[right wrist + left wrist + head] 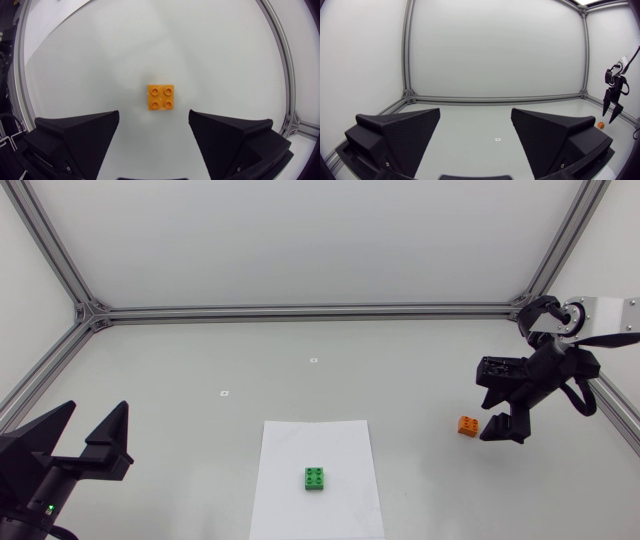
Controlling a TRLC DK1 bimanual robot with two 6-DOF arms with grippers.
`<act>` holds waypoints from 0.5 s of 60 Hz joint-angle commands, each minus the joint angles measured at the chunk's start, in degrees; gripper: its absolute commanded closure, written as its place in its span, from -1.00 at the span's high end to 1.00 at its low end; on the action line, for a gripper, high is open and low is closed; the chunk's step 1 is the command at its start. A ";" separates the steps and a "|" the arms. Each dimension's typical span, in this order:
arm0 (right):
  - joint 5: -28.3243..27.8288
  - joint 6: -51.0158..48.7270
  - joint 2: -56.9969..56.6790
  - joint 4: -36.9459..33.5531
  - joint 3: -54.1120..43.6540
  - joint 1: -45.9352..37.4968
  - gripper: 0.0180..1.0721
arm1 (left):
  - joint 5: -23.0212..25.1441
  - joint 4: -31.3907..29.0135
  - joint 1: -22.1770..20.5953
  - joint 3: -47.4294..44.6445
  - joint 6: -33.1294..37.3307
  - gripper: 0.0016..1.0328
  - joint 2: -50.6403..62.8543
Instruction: Pick up the orange 2x2 brick with the right arm and stack it on top of the green 2x2 brick in the center
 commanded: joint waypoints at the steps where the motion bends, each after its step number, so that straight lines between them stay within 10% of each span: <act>1: 0.26 -2.31 2.85 -0.34 1.89 0.33 0.84 | 0.25 -0.87 0.14 -2.35 0.75 0.92 -0.45; 30: 0.35 -2.75 9.45 -0.34 5.40 1.12 0.64 | 0.25 -0.78 0.14 -2.35 0.75 0.92 -0.45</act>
